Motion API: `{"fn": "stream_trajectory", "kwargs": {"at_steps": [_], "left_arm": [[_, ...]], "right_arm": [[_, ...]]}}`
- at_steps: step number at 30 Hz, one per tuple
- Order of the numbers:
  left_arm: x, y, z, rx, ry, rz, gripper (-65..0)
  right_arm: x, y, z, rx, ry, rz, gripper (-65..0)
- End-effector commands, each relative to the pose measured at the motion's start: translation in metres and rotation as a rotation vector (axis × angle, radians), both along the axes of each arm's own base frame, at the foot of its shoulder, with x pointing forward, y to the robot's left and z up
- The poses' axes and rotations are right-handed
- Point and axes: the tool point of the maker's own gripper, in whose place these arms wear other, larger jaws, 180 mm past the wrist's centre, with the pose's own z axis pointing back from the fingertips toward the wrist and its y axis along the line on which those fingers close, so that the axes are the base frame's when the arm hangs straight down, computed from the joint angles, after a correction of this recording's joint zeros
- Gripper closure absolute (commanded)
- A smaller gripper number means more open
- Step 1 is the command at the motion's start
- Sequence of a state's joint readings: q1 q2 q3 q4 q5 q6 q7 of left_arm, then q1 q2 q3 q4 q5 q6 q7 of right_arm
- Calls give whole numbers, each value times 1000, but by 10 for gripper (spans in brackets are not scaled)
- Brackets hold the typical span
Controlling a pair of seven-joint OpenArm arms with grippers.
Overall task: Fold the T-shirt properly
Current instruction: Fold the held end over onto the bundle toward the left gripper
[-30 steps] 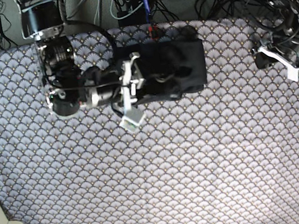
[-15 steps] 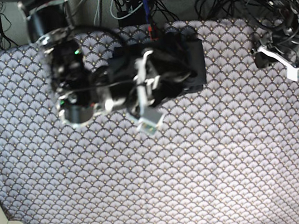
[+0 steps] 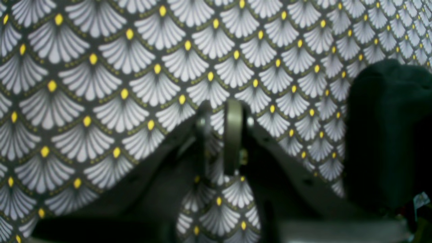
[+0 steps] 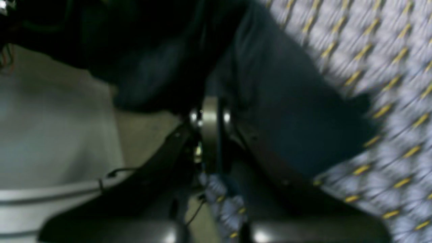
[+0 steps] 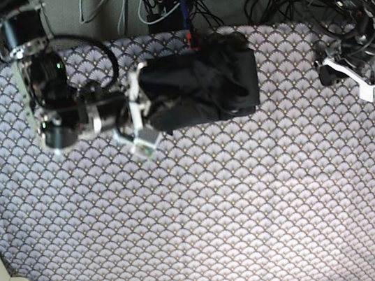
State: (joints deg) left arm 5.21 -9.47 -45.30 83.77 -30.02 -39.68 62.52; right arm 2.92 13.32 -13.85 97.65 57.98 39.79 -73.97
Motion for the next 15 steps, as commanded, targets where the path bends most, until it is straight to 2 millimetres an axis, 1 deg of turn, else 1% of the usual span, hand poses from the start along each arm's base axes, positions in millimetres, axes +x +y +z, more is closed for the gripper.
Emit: {"fn": "stream_trajectory", "kwargs": {"at_steps": [1, 4, 6, 8, 11, 15], "left_arm": [[10, 5, 14, 14, -54, -1, -67], [10, 5, 14, 15, -55, -1, -67], [10, 6, 14, 16, -55, -2, -67], [10, 6, 14, 18, -49, -3, -67], [9, 8, 14, 23, -46, -4, -67], [1, 9, 10, 27, -28, -5, -67]], "right_arm": [[6, 6, 15, 61, -32, -7, 0], [-2, 11, 12, 106, -7, -26, 0], [-4, 14, 13, 138, -2, -46, 0], [-8, 25, 16, 165, -8, -31, 0], [-12, 54, 18, 198, -11, 9, -9], [-20, 96, -1, 183, 52, 63, -11]]}}
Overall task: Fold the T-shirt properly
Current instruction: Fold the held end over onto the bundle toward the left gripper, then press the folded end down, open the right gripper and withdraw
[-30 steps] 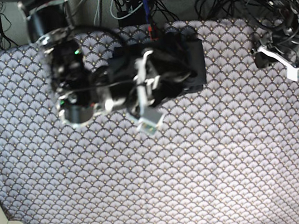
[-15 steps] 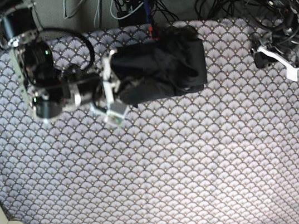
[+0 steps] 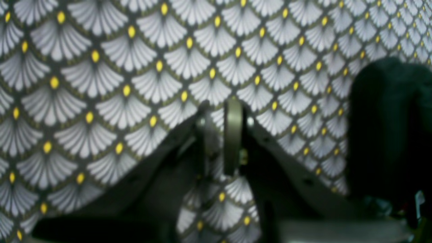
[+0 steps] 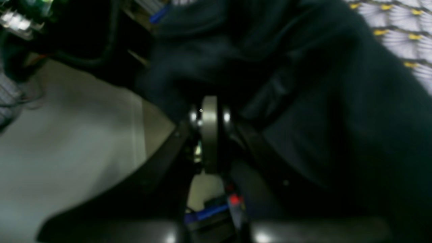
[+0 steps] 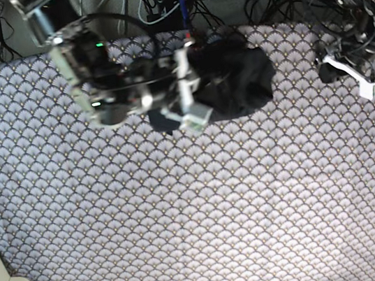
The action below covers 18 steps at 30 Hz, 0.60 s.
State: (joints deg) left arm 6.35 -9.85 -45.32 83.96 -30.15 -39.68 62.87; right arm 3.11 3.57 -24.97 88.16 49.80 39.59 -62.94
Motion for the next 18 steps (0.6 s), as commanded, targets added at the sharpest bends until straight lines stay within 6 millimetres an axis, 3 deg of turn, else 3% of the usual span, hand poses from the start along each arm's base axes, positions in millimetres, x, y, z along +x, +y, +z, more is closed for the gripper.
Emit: {"fn": "stream_trajectory", "kwargs": {"at_steps": [1, 4, 8, 14, 16, 18], "left_arm": [[8, 7, 15, 27, -51, -5, -67], [0, 8, 20, 59, -54, -18, -67], [0, 7, 37, 109, -90, -40, -67], [-1, 3, 40, 119, -82, -57, -67], [-3, -1, 38, 108, -60, -69, -67], [-1, -8, 49, 91, -92, -87, -66]], "right_arm": [[5, 15, 12, 42, -25, 17, -11], [11, 34, 17, 22, -70, 66, -11], [30, 35, 33, 12, -148, 80, -11], [36, 2, 49, -77, -295, 107, -11], [41, -16, 56, -102, -346, 91, -11], [41, -39, 54, -140, -366, 62, -11]]}}
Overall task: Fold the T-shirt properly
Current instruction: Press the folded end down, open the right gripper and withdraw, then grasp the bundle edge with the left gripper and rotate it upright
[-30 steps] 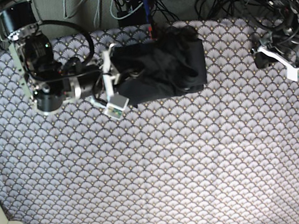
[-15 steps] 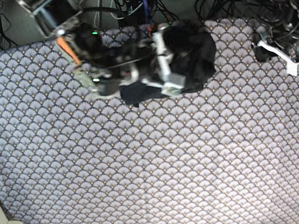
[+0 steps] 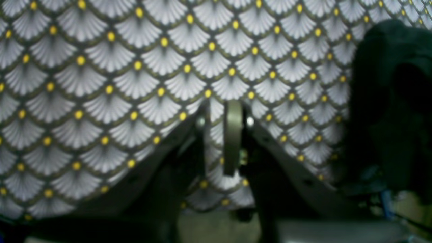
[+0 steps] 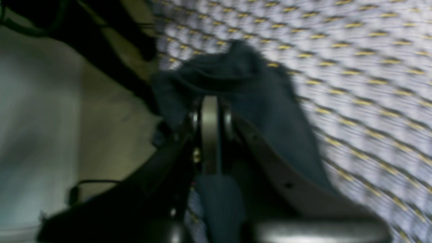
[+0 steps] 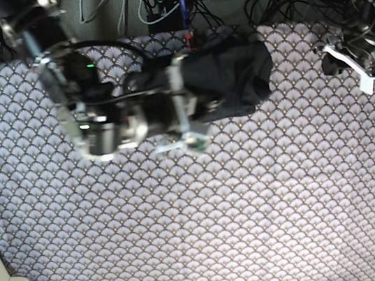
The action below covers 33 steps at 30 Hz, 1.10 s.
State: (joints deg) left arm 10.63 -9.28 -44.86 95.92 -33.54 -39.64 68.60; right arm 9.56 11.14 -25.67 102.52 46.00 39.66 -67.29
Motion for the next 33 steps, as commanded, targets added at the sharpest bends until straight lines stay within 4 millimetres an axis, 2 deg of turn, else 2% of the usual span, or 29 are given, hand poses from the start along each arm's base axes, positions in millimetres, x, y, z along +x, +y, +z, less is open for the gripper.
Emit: {"fn": "stream_trajectory", "kwargs": {"at_steps": [1, 4, 7, 10, 12, 15, 17, 20, 22, 24, 29, 33], "left_arm": [[15, -1, 26, 8, -98, -21, -66], [15, -8, 44, 27, -143, -55, -66], [10, -19, 52, 80, -120, -128, -65], [-9, -9, 45, 178, -26, -161, -12], [-22, -2, 34, 243, 55, -179, 0], [-32, -1, 18, 337, 145, -239, 0], [-38, -14, 4, 393, 205, -316, 0], [-38, -42, -10, 443, 243, -437, 0], [-34, -67, -17, 453, 248, -509, 0], [-30, -83, -21, 492, 250, -562, 0], [-30, -113, -31, 583, 272, -626, 0], [-23, -136, -45, 572, 296, -663, 0]], "right_arm": [[4, -9, 7, 11, -27, -17, -10], [10, -42, 4, -36, -44, -82, -8], [18, -91, -6, -117, -45, -176, -6], [21, -140, -14, -176, -29, -289, -6], [23, -177, -16, -221, -25, -375, -6], [25, -211, -13, -248, -30, -474, -6], [25, -229, -11, -256, -30, -532, -6], [22, -239, -10, -255, -26, -573, -6], [20, -239, -12, -255, -19, -573, -6], [20, -237, -14, -248, -12, -575, -6], [15, -234, -19, -241, 8, -579, -6], [12, -233, -20, -241, 15, -577, -6]]}}
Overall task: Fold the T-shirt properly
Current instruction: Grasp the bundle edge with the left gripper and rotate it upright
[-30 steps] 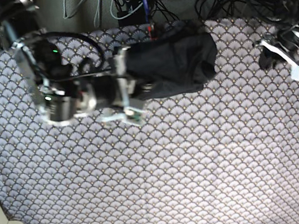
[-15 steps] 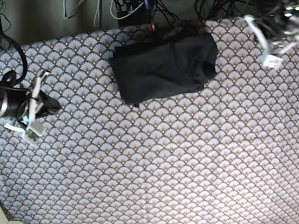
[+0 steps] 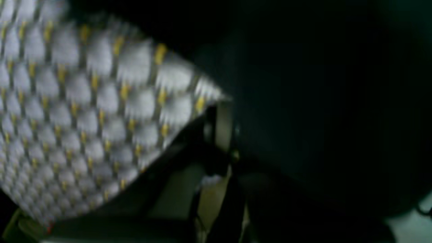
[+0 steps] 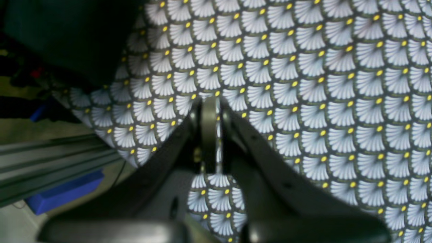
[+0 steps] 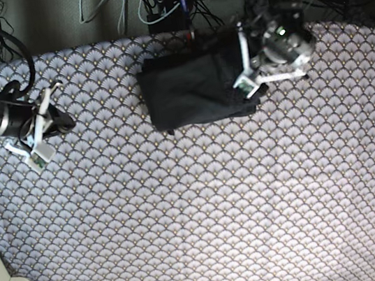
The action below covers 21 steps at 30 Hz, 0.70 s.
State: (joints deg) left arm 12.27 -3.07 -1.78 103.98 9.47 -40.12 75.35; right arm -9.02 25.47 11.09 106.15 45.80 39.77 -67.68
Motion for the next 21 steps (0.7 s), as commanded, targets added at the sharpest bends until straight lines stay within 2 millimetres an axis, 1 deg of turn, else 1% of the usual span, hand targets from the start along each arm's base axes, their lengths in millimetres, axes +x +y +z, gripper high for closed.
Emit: {"fn": "stream_trajectory", "kwargs": {"at_steps": [1, 3, 6, 10, 16, 21], "left_arm": [[8, -4, 1, -12, -13, 6, 0], [18, -11, -3, -37, -12, 18, 0], [29, -27, -7, -100, -33, 16, 0], [46, -49, -7, -167, -57, 15, 0], [70, -72, 9, -226, -109, 16, 0], [97, -94, 32, -283, -174, 11, 0]], "right_arm": [[6, 0, 11, 9, -42, 8, -6], [6, 0, 11, 9, -40, 8, -6], [1, 0, 7, 7, -25, 8, -6], [0, 0, 6, 7, -22, 8, -6], [-1, 0, 6, 6, -19, 8, -6], [-3, 0, 4, 5, -13, 8, -6]]}}
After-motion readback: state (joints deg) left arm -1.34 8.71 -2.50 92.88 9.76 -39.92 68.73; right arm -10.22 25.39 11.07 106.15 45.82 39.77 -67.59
